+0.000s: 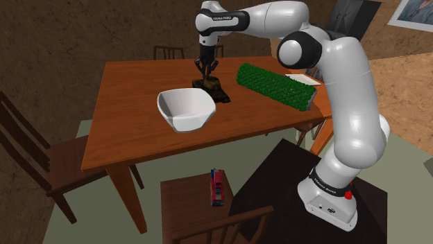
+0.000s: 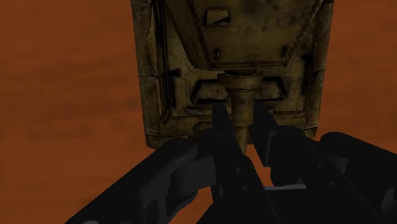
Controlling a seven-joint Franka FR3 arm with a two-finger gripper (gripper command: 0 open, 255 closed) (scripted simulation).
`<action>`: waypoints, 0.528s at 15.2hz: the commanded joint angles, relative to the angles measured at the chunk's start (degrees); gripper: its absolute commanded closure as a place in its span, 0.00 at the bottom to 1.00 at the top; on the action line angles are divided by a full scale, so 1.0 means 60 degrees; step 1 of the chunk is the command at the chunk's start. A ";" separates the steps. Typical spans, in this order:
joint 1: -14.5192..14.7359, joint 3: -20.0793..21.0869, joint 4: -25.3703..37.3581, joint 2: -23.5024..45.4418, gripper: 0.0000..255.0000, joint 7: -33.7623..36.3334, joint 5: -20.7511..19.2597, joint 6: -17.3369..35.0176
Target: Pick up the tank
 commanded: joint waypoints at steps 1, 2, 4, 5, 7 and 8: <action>-0.0006 0.0000 0.0195 -0.0013 1.00 0.0008 0.0000 -0.0197; -0.0010 0.0001 0.0355 0.0006 1.00 0.0015 -0.0001 -0.0338; -0.0019 0.0002 0.0683 0.0048 1.00 0.0029 -0.0003 -0.0623; -0.0023 0.0003 0.0861 0.0077 1.00 0.0037 -0.0003 -0.0771; -0.0034 0.0005 0.1247 0.0153 1.00 0.0053 -0.0003 -0.1081; -0.0040 0.0006 0.1458 0.0201 1.00 0.0061 -0.0003 -0.1243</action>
